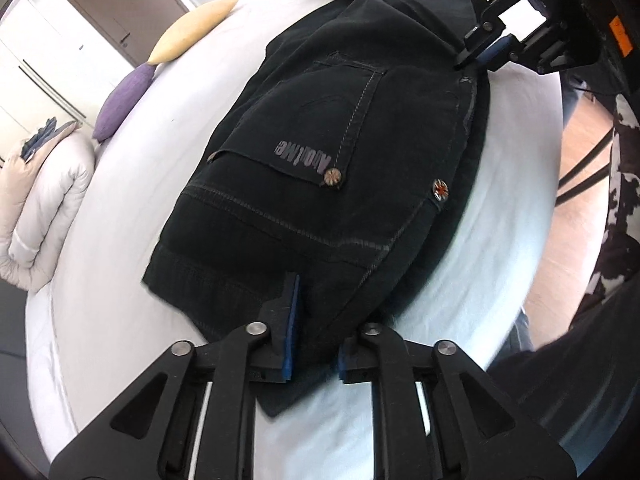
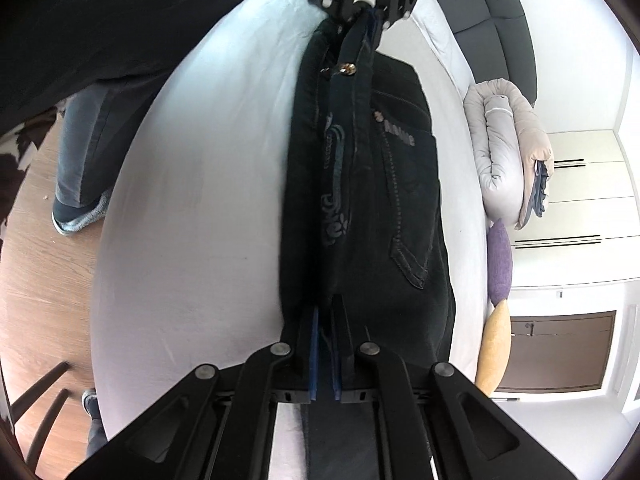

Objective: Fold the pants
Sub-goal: 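Lay the lengthwise-folded jeans flat on the bed and open both tools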

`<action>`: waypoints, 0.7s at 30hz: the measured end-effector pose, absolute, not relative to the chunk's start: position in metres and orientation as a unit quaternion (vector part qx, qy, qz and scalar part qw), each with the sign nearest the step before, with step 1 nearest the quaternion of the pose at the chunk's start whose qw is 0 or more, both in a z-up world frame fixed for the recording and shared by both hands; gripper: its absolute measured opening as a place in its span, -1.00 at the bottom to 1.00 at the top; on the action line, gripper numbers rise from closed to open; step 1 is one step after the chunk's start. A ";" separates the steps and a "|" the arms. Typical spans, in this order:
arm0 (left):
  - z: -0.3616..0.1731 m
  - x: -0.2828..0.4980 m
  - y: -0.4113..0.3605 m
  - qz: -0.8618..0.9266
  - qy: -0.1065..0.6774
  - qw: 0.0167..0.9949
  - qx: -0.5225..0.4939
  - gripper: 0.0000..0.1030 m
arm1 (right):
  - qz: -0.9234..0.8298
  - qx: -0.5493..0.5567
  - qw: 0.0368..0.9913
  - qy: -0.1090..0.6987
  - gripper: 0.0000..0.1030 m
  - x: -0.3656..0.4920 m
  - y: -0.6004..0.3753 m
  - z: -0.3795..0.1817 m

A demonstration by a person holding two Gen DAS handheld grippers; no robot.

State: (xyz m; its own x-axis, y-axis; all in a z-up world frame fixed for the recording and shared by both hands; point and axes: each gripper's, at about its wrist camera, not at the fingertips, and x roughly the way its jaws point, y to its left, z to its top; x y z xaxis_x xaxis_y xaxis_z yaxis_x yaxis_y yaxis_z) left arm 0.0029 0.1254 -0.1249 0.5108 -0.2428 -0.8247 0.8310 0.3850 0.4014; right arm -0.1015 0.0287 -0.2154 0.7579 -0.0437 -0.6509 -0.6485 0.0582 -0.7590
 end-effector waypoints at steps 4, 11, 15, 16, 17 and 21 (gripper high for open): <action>-0.102 0.000 0.143 -0.336 0.383 0.743 0.434 0.06 | 0.214 -0.627 0.698 0.273 -0.82 -0.106 0.030 -0.218; -0.040 0.015 0.122 -0.321 0.368 0.841 0.232 0.06 | 0.196 -0.604 0.722 0.275 -0.82 -0.104 0.031 -0.220; -0.073 0.030 0.062 -0.325 0.400 0.838 0.178 0.06 | 0.184 -0.569 0.753 0.274 -0.81 -0.101 0.026 -0.215; -0.093 0.036 0.046 -0.323 0.429 0.825 0.177 0.06 | 0.179 -0.552 0.767 0.274 -0.79 -0.101 0.023 -0.213; -0.113 0.040 0.034 -0.313 0.457 0.814 0.177 0.06 | 0.177 -0.538 0.777 0.275 -0.72 -0.100 0.020 -0.209; -0.123 0.035 0.036 -0.291 0.448 0.834 0.136 0.07 | 0.175 -0.425 0.835 0.303 0.38 -0.099 -0.009 -0.178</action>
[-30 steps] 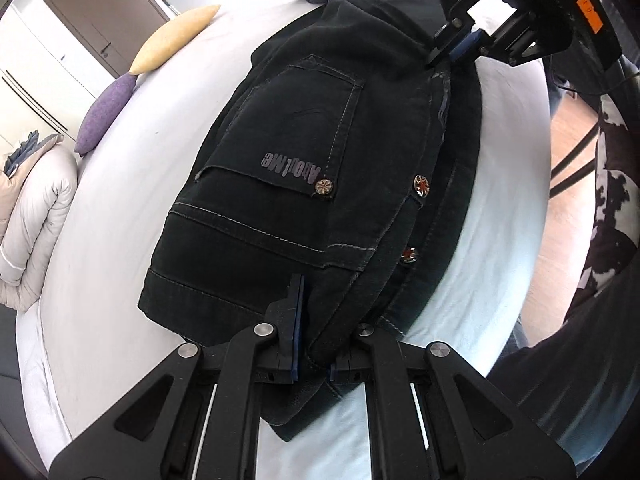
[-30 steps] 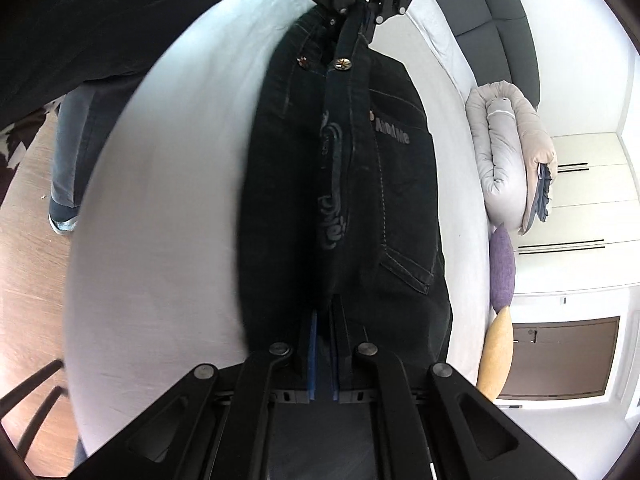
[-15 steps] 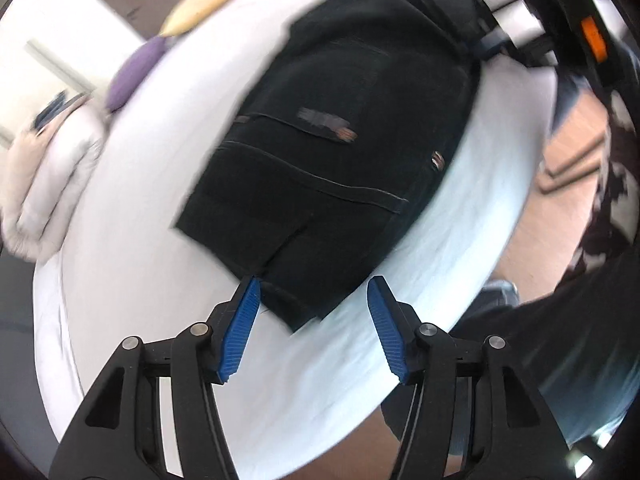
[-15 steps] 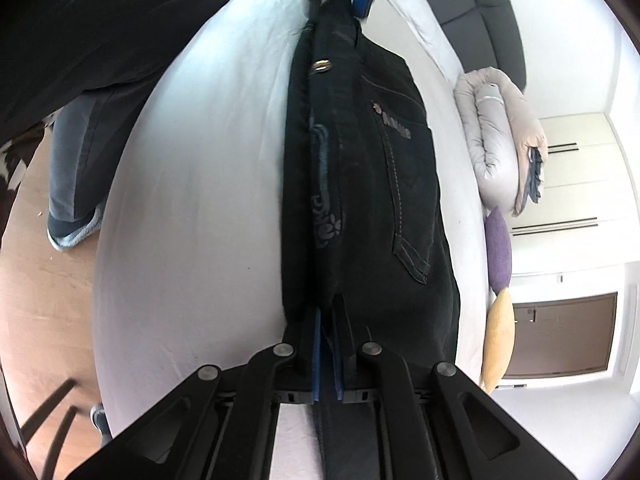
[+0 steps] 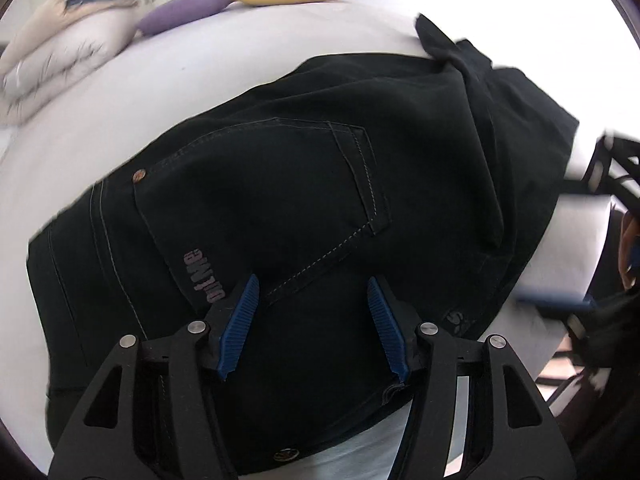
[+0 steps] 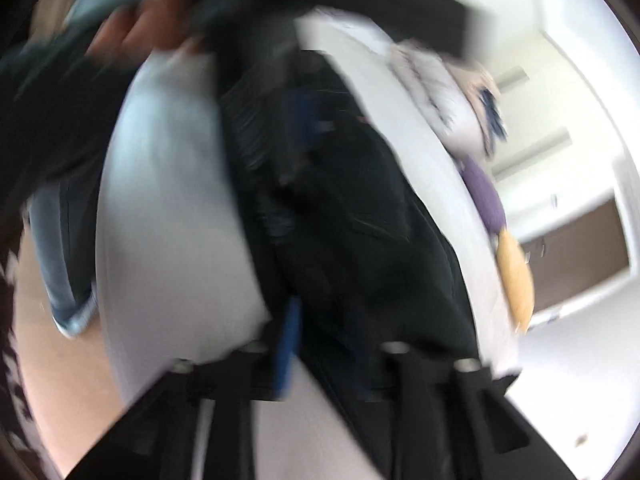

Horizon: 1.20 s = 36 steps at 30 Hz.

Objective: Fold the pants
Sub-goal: 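Lay the lengthwise-folded jeans flat on the bed and open both tools, then grasp the leg hems of the jeans with the right tool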

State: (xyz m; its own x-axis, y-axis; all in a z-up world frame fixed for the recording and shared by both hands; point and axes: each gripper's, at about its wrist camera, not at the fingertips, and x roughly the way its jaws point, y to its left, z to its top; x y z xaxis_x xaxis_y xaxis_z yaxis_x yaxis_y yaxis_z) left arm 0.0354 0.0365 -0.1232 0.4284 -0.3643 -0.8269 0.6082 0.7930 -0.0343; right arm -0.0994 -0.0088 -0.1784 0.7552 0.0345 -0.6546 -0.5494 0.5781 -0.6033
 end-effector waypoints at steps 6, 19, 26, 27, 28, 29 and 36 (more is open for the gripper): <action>-0.121 0.037 0.041 -0.288 0.454 0.836 0.111 0.07 | 0.137 -0.014 0.925 0.355 0.60 -0.025 -0.171 -0.087; -0.130 0.050 0.048 -0.281 0.450 0.843 0.087 0.07 | -0.138 0.277 0.860 0.407 0.27 0.145 -0.377 -0.112; -0.131 0.053 0.048 -0.277 0.450 0.845 0.088 0.07 | -0.112 0.305 0.849 0.416 -0.91 0.158 -0.387 -0.135; -0.130 0.053 0.048 -0.276 0.450 0.845 0.088 0.07 | -0.107 0.306 0.856 0.402 -0.92 0.152 -0.392 -0.129; -0.131 0.053 0.047 -0.276 0.450 0.845 0.089 0.07 | -0.107 0.304 0.865 0.383 -0.92 0.139 -0.396 -0.119; -0.131 0.053 0.047 -0.276 0.451 0.844 0.090 0.07 | -0.107 0.308 0.871 0.368 -0.92 0.127 -0.399 -0.110; -0.128 0.057 0.044 -0.269 0.463 0.840 0.088 0.07 | -0.168 0.392 0.867 0.255 -0.93 -0.056 -0.448 -0.096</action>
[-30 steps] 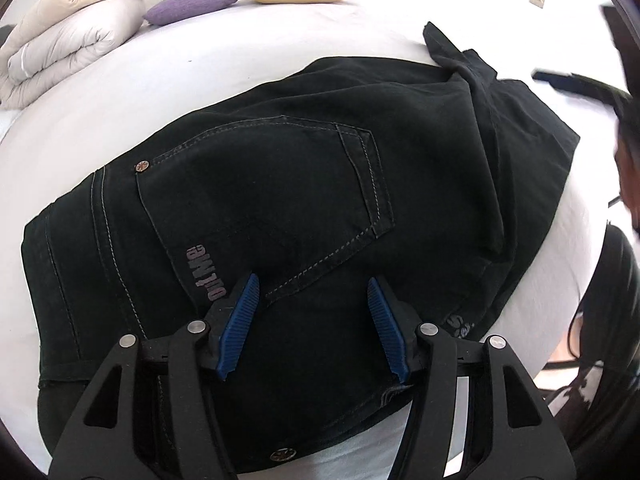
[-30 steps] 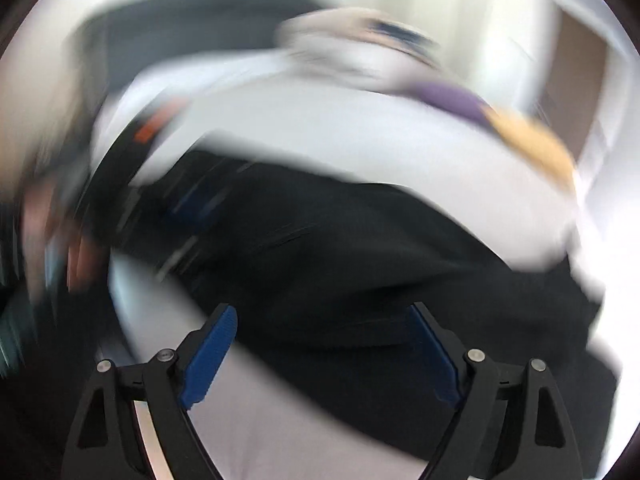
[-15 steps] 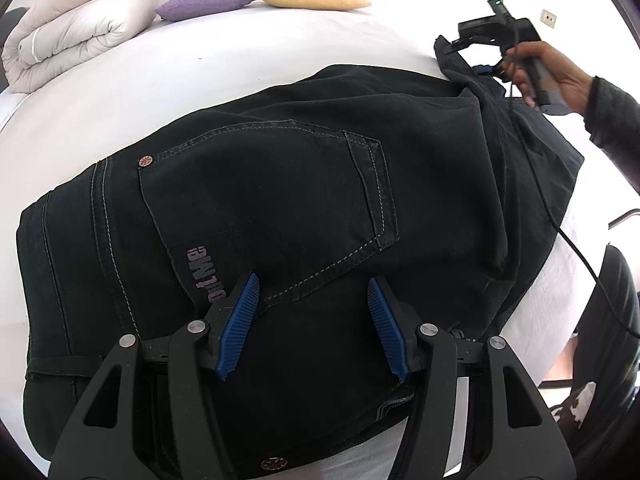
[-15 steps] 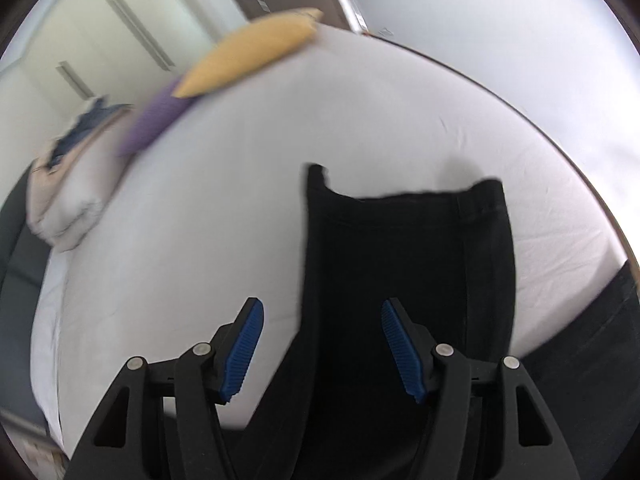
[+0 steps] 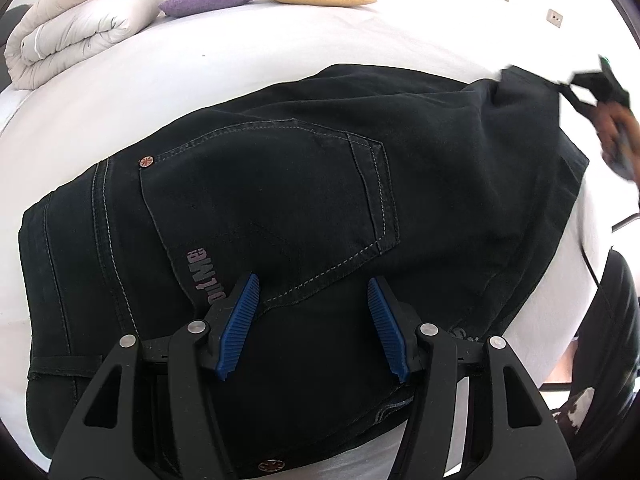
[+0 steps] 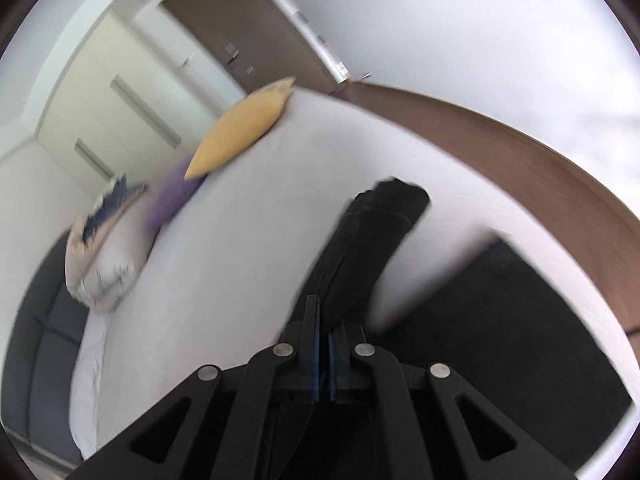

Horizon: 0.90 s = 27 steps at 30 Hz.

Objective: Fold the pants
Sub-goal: 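Grasp the leg hems of the jeans with the right tool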

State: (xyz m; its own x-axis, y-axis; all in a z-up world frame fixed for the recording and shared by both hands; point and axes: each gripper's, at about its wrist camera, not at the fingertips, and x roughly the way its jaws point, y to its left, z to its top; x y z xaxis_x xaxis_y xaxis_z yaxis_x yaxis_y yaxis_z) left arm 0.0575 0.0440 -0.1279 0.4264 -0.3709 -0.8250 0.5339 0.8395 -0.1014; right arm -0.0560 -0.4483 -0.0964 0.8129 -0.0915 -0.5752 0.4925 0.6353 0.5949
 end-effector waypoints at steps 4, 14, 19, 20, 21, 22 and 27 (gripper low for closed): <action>-0.126 0.063 0.042 -0.263 0.475 0.835 0.085 0.08 | -0.208 0.463 0.829 0.234 -0.93 -0.131 -0.470 -0.135; -0.118 0.069 0.033 -0.237 0.496 0.831 0.087 0.08 | -0.209 0.531 0.797 0.200 -0.85 -0.173 -0.481 -0.165; -0.116 0.065 0.032 -0.234 0.496 0.831 0.094 0.08 | -0.231 0.540 0.787 0.190 -0.99 -0.190 -0.499 -0.167; -0.116 0.065 0.032 -0.233 0.496 0.831 0.093 0.08 | -0.223 0.548 0.784 0.188 -0.99 -0.192 -0.502 -0.170; -0.116 0.064 0.033 -0.232 0.496 0.831 0.093 0.08 | -0.219 0.558 0.779 0.187 -1.00 -0.193 -0.504 -0.173; -0.117 0.062 0.034 -0.232 0.496 0.832 0.092 0.08 | -0.218 0.560 0.778 0.186 -1.00 -0.192 -0.504 -0.172; -0.120 0.053 0.046 -0.234 0.489 0.837 0.071 0.08 | -0.244 0.553 0.774 0.188 -0.80 -0.199 -0.499 -0.160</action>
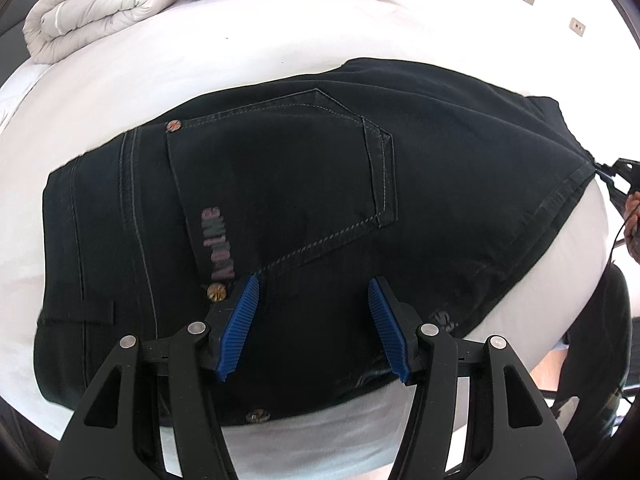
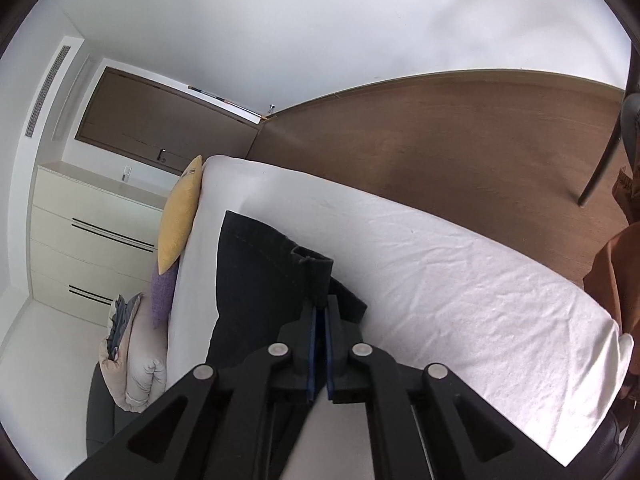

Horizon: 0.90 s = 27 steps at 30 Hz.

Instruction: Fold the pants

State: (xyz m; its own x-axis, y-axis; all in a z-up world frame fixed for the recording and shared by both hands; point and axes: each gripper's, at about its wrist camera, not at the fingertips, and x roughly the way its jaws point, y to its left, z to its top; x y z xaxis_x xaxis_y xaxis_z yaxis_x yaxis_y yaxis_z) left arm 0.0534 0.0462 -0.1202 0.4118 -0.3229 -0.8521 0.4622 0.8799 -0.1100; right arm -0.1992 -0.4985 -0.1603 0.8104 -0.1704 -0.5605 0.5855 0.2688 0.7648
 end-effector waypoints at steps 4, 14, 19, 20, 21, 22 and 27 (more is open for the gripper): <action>-0.123 0.050 0.053 -0.235 0.482 0.842 0.053 0.08 | -0.266 0.494 0.805 0.192 -0.32 -0.206 -0.468 -0.127; -0.123 0.037 0.068 -0.250 0.478 0.839 0.065 0.08 | 0.003 0.343 0.854 0.392 -0.33 -0.073 -0.292 -0.100; -0.124 0.032 0.077 -0.258 0.472 0.841 0.064 0.08 | -0.019 0.363 0.818 0.446 -0.26 -0.074 -0.292 -0.147; -0.124 0.031 0.078 -0.259 0.471 0.841 0.066 0.08 | -0.024 0.380 0.811 0.443 -0.42 -0.080 -0.300 -0.156; -0.124 0.029 0.080 -0.261 0.470 0.840 0.068 0.08 | -0.027 0.394 0.809 0.436 -0.72 -0.089 -0.308 -0.162; -0.124 0.027 0.082 -0.263 0.469 0.840 0.068 0.08 | -0.033 0.396 0.807 0.436 -0.82 -0.093 -0.310 -0.164; -0.123 0.019 0.093 -0.265 0.464 0.844 0.052 0.08 | -0.015 0.412 0.813 0.412 -0.02 -0.124 -0.311 -0.150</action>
